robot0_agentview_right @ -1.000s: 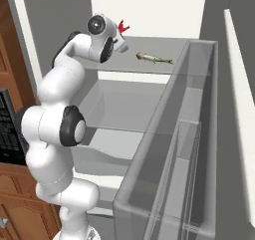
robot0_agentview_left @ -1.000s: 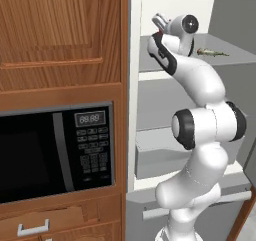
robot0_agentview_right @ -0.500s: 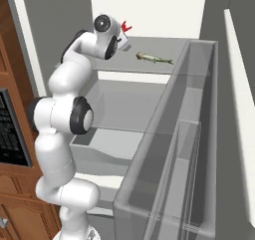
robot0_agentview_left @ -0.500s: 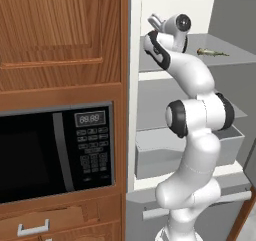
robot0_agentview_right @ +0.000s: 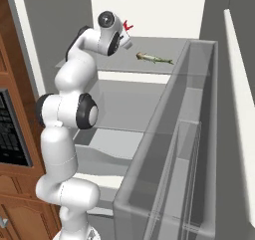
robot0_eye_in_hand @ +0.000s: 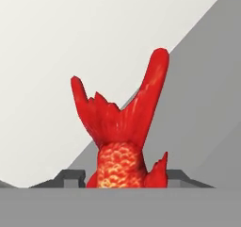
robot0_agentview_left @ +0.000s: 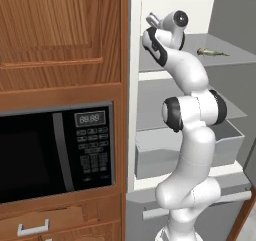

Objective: Place the fish on the counter behind the older fish on the same shelf of the fridge to maintain FIFO order. Close the fridge door when finished.

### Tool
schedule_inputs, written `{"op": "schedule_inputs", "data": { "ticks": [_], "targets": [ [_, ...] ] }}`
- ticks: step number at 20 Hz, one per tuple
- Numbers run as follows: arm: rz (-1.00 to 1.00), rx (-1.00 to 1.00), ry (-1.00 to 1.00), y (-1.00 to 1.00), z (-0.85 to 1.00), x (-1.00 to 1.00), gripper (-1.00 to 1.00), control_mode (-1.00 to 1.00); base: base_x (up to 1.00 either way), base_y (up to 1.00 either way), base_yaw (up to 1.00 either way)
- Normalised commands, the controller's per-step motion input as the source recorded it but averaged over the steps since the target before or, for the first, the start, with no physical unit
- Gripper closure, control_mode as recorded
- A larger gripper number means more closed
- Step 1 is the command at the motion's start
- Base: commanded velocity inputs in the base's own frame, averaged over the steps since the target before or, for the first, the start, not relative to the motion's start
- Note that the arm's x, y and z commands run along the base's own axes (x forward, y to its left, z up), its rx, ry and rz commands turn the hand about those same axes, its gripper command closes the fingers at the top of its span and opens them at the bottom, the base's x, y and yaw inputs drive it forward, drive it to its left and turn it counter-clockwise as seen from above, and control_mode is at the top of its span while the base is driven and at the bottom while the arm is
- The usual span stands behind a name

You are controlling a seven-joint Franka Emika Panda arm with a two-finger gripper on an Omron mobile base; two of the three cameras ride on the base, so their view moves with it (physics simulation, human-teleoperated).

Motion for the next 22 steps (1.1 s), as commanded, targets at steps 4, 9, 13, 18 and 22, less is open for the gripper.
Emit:
{"op": "schedule_inputs", "data": {
  "ticks": [4,9,13,18,22],
  "targets": [
    [0.02,0.0,0.0,0.04,-0.28,0.01,-1.0,-1.0,0.0,0.0,0.0],
    [0.03,0.0,0.0,0.03,-0.18,0.0,-1.0,-1.0,0.0,0.0,0.0],
    [0.02,0.0,0.0,0.06,-0.11,-0.02,-1.0,-1.0,0.0,0.0,0.0],
    [0.01,0.0,0.0,0.02,0.0,-0.16,-1.0,-1.0,0.0,0.0,0.0],
    [0.0,0.0,0.03,0.14,0.0,-0.03,-1.0,-1.0,0.0,0.0,0.0]
  ]
}}
